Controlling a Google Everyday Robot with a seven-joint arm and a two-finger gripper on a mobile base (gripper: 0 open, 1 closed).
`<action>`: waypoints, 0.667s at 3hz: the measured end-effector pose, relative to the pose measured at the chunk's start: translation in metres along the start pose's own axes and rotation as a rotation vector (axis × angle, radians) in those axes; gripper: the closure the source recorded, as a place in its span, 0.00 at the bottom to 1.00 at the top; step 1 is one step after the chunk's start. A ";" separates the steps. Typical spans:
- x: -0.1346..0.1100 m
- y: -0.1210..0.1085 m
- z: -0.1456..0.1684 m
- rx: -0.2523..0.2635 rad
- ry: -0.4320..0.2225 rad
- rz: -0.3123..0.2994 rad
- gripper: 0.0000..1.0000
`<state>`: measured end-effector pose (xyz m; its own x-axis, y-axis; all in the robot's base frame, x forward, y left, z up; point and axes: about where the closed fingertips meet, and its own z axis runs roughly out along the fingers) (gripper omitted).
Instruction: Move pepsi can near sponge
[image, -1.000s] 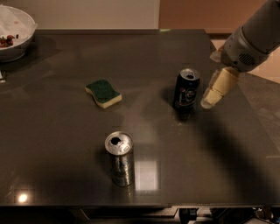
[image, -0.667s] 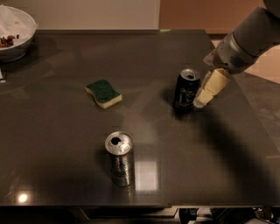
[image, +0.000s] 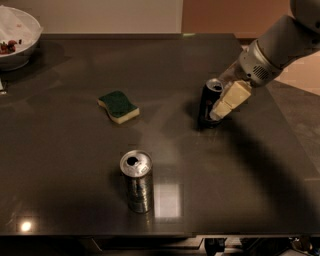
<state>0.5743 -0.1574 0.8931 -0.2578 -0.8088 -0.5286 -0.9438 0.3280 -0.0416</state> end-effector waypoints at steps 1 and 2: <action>-0.008 0.004 0.002 -0.022 -0.032 -0.005 0.42; -0.023 0.009 0.001 -0.033 -0.060 -0.025 0.64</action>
Offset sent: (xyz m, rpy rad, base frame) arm -0.0054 0.0341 0.0248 0.0922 -0.0220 0.0684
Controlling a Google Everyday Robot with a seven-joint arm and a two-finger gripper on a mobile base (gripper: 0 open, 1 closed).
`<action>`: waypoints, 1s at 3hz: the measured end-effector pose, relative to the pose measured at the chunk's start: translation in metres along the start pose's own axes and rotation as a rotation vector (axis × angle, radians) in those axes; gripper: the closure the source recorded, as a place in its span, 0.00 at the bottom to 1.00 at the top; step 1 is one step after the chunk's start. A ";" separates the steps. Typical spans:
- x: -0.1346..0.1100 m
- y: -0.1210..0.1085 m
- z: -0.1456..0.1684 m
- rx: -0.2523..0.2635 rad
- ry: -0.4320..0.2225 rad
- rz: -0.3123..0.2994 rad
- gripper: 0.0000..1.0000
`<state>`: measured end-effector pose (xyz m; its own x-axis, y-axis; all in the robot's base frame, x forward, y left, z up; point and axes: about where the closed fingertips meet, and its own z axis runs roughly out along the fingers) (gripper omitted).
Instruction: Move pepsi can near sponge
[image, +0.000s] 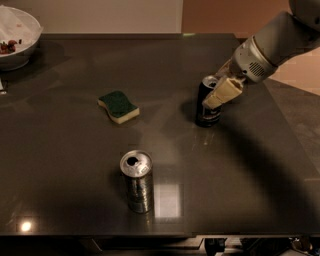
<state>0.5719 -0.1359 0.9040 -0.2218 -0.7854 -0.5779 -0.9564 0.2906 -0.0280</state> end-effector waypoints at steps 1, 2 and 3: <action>-0.027 0.008 0.003 -0.021 -0.035 -0.046 0.88; -0.054 0.014 0.015 -0.053 -0.069 -0.085 1.00; -0.078 0.022 0.038 -0.103 -0.100 -0.112 1.00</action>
Offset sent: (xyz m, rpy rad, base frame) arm 0.0040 0.0917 0.0285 0.1040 -0.0358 0.1655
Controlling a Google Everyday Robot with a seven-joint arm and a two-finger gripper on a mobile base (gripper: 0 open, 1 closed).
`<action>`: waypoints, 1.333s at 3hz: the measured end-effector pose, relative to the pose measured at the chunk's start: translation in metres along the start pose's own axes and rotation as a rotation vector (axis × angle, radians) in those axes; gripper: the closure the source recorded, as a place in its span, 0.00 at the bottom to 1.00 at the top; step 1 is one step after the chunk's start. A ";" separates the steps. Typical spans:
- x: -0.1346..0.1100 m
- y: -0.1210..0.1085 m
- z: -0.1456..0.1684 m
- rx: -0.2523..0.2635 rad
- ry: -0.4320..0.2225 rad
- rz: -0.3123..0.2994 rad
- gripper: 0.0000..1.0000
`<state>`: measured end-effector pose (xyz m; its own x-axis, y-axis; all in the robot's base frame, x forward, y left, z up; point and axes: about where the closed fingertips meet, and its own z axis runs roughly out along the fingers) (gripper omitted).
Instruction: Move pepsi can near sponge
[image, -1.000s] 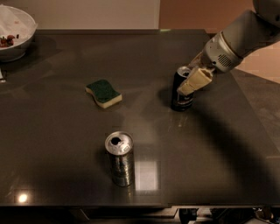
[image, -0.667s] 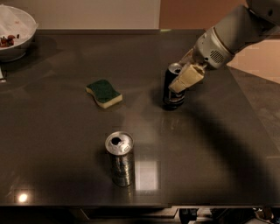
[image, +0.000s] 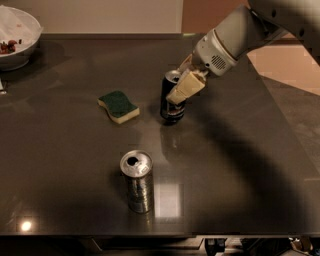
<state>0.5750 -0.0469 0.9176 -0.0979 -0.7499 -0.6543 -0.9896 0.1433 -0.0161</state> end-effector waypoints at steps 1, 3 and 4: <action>-0.011 0.003 0.022 -0.038 -0.013 -0.014 1.00; -0.022 0.002 0.045 -0.050 -0.002 -0.053 0.59; -0.025 0.000 0.050 -0.052 -0.007 -0.071 0.36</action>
Offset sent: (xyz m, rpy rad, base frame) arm 0.0067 0.0501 -0.0260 -0.0015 0.0101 0.0636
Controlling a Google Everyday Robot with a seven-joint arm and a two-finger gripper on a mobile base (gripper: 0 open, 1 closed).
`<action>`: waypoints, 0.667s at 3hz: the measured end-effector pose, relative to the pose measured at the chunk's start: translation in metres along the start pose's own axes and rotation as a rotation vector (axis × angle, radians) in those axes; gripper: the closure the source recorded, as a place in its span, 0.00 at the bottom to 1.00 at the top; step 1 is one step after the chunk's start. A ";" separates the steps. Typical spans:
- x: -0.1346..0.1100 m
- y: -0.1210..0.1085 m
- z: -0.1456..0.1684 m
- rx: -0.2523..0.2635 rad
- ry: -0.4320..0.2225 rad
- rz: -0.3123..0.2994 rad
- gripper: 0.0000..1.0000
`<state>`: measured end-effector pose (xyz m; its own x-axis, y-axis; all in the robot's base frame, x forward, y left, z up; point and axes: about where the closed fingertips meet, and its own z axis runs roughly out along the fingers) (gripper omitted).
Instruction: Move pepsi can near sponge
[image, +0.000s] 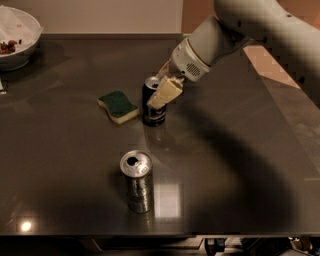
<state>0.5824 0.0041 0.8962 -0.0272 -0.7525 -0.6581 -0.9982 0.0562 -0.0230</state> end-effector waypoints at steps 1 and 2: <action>-0.001 0.000 0.002 -0.003 0.000 -0.001 0.13; -0.001 0.001 0.004 -0.006 0.000 -0.002 0.00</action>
Offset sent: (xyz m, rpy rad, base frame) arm -0.0003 0.0014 -0.0008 -0.0002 0.0017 0.0023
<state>0.5817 0.0075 0.8943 -0.0252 -0.7529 -0.6577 -0.9985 0.0505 -0.0195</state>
